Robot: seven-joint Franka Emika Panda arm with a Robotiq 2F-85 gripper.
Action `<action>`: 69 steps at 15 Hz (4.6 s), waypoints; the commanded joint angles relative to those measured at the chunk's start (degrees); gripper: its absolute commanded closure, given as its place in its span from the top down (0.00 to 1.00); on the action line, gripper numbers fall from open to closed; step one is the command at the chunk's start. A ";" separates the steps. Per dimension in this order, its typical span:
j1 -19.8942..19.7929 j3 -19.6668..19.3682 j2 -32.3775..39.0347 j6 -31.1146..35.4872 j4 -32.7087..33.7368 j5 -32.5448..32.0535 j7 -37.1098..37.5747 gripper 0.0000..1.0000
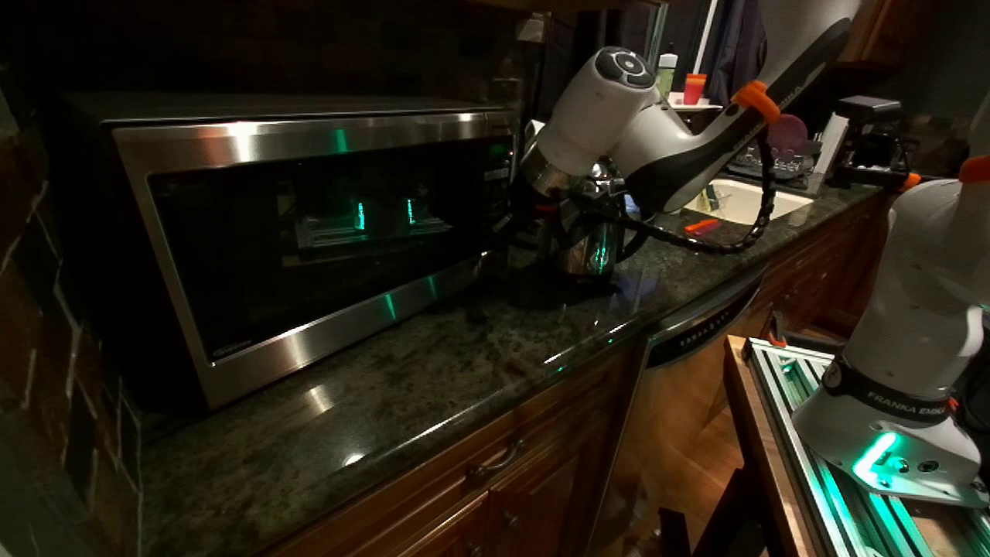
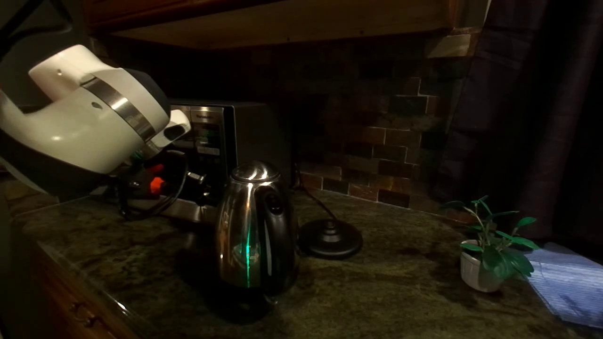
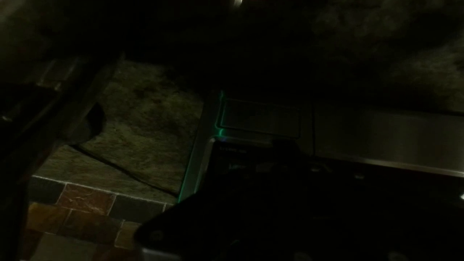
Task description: Press a button on the right side of the microwave
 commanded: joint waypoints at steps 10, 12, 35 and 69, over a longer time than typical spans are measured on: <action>-0.73 -1.04 3.64 2.96 2.71 -15.26 13.94 0.00; -0.69 -1.02 3.90 3.30 2.60 -15.53 14.26 0.00; 0.98 0.89 0.67 -0.11 0.61 -4.34 9.58 0.00; 2.38 -0.73 0.61 -1.82 -1.38 -0.93 3.97 0.00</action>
